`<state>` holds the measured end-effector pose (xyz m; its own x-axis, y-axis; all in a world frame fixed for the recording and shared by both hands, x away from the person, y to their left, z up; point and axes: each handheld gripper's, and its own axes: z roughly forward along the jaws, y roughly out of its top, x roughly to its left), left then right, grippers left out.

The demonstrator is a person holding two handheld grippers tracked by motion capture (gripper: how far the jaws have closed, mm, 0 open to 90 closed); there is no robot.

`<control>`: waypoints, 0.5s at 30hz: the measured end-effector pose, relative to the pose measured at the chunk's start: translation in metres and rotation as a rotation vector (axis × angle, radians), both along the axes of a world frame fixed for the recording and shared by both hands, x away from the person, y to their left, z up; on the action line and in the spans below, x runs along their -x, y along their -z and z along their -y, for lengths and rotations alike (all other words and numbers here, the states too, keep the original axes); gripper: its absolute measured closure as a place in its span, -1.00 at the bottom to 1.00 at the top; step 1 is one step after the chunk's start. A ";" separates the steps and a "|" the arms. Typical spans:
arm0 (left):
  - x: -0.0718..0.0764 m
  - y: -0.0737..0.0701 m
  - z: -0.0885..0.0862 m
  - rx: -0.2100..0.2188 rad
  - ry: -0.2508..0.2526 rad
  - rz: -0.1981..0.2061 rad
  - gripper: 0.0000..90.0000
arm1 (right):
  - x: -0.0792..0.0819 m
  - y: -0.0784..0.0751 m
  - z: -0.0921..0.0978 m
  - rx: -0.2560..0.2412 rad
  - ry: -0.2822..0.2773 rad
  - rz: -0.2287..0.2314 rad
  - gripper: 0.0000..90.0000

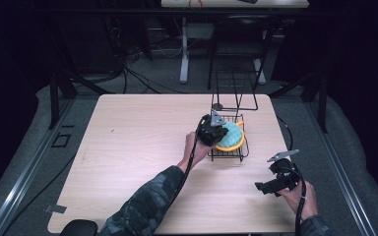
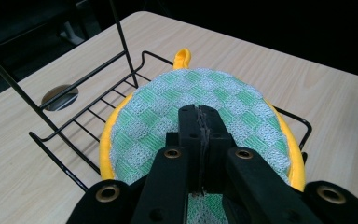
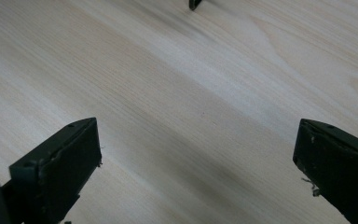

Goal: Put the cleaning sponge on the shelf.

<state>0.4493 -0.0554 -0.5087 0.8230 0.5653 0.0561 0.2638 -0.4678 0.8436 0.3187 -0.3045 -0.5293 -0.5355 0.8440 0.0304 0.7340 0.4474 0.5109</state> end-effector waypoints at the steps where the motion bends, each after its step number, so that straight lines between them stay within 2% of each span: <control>1: -0.001 0.001 0.000 -0.003 0.000 0.000 0.99 | 0.000 0.000 0.000 -0.001 0.001 0.000 -1.00; 15: -0.010 0.013 0.004 -0.019 -0.012 -0.032 0.99 | 0.001 0.000 0.000 -0.005 0.004 0.002 -1.00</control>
<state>0.4592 -0.0591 -0.5222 0.8174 0.5746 0.0404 0.2966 -0.4799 0.8256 0.3182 -0.3049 -0.5297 -0.5324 0.8458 0.0334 0.7349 0.4423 0.5140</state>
